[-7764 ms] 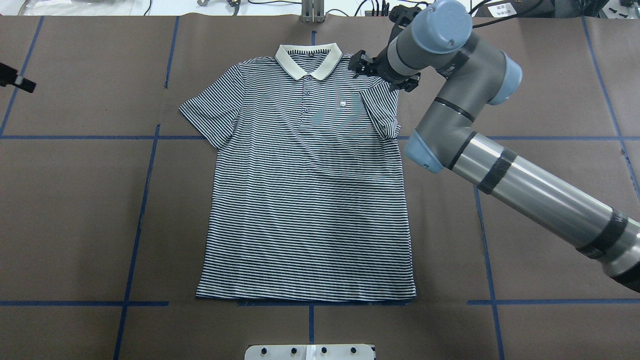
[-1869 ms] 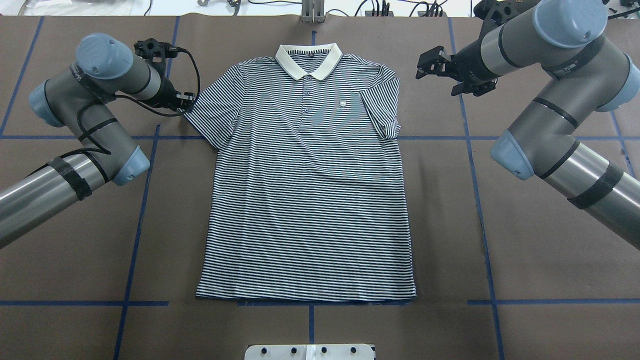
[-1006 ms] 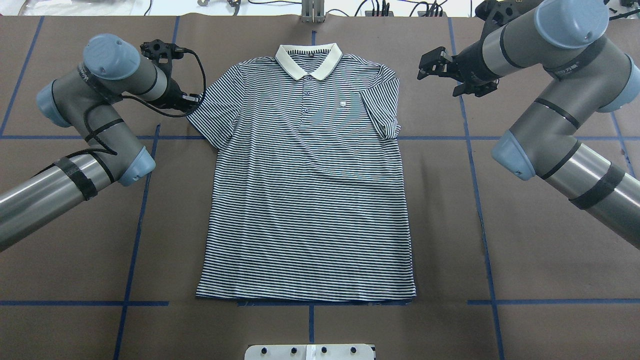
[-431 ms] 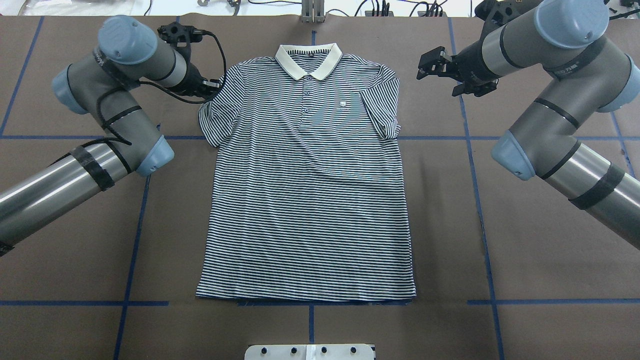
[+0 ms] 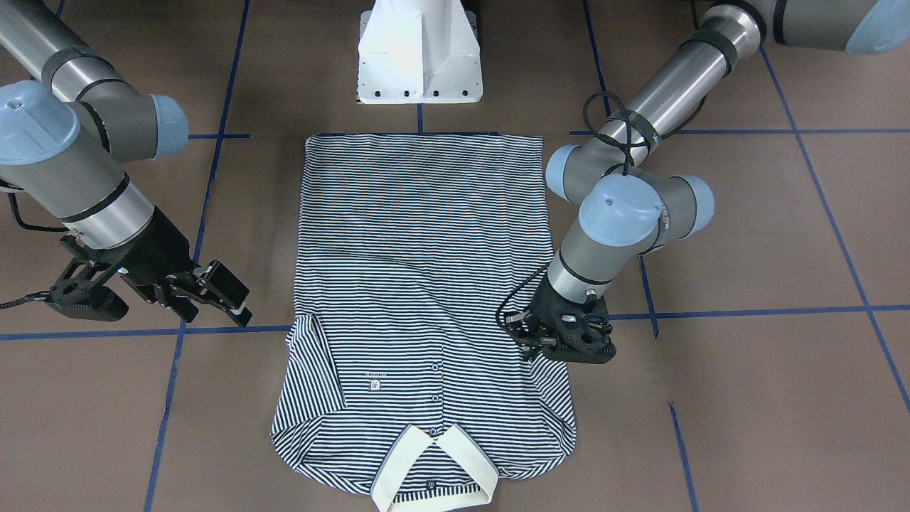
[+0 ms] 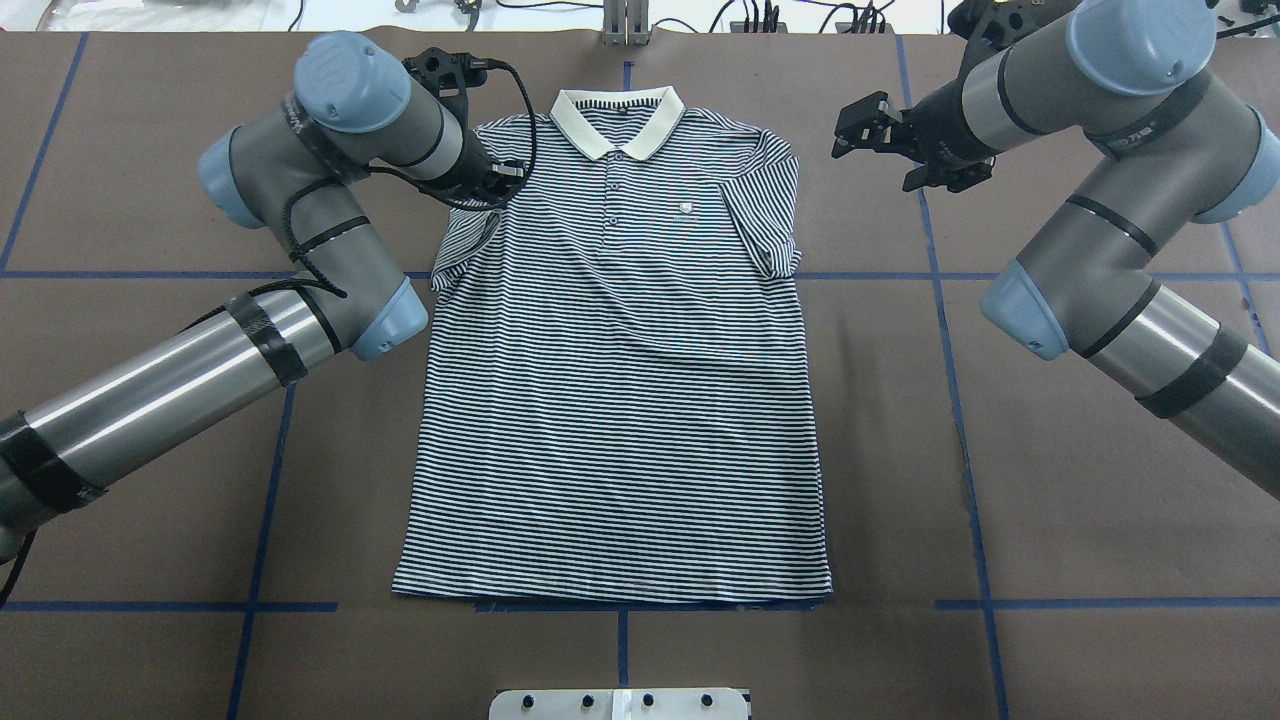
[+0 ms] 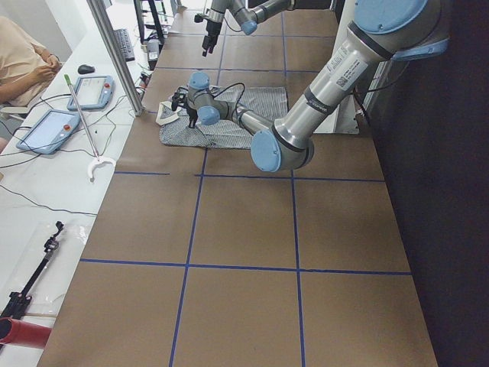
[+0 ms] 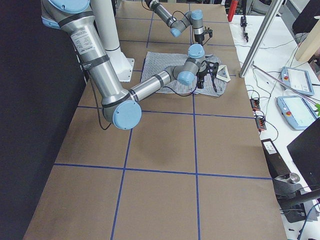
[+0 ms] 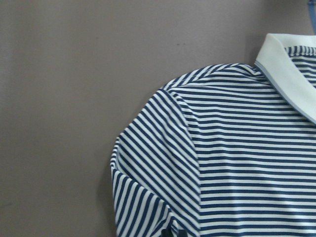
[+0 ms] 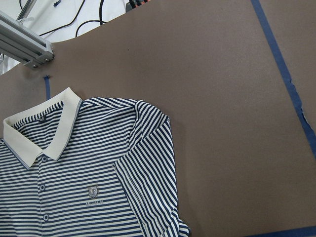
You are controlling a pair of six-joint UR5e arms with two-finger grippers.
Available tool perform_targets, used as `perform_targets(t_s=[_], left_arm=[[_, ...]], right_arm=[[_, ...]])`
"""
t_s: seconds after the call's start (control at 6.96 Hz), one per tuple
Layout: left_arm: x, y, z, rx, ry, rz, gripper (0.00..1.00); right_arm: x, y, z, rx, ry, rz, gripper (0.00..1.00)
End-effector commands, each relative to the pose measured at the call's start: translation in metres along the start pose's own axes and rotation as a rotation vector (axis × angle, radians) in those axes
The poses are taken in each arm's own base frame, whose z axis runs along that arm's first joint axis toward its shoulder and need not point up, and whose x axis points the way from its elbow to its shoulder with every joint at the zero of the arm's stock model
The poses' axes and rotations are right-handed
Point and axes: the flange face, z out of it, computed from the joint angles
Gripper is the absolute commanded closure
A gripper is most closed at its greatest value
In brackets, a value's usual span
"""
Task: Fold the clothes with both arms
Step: 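Lower the left gripper onto the sleeve while the right gripper moves toward the hem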
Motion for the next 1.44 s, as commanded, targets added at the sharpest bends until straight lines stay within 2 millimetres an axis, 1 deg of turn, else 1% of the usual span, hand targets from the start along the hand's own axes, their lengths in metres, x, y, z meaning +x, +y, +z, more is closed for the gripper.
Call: perform_targets(t_s=[0.0, 0.14, 0.29, 0.43, 0.58, 0.72, 0.86, 1.01, 1.15, 1.29], left_arm=[[0.015, -0.009, 0.016, 0.038, -0.023, -0.012, 1.0], [0.019, -0.016, 0.026, 0.041, -0.028, -0.013, 1.0], [0.019, -0.017, 0.027, 0.049, -0.019, -0.009, 1.0], [0.016, -0.014, 0.028, 0.047, -0.019, -0.01, 0.62], [0.02, -0.008, 0.012, 0.06, 0.012, -0.002, 0.5], [0.008, 0.027, -0.007, 0.057, 0.054, 0.022, 0.41], [0.017, 0.053, -0.035, 0.063, 0.115, 0.041, 0.35], [0.003, 0.071, -0.061, 0.072, 0.151, 0.017, 0.35], [-0.017, 0.087, -0.075, 0.071, 0.159, 0.017, 0.34], [-0.036, 0.1, -0.091, 0.073, 0.166, 0.018, 0.32]], right_arm=[[-0.001, 0.0, 0.0, 0.0, 0.0, 0.0, 0.0], [-0.001, 0.0, 0.0, 0.0, 0.0, 0.0, 0.0], [-0.002, 0.0, 0.0, 0.0, -0.001, -0.001, 0.0], [-0.002, 0.0, 0.0, -0.001, -0.001, 0.001, 0.0], [-0.004, 0.001, -0.003, 0.002, -0.007, 0.011, 0.0], [-0.004, 0.005, -0.002, -0.001, -0.008, 0.014, 0.0], [-0.011, 0.03, 0.008, -0.028, -0.012, 0.046, 0.0], [-0.031, 0.078, 0.022, -0.031, -0.023, 0.121, 0.0], [-0.029, 0.145, 0.052, -0.011, 0.007, 0.134, 0.0], [-0.041, 0.217, 0.053, 0.003, 0.068, 0.135, 0.01]])
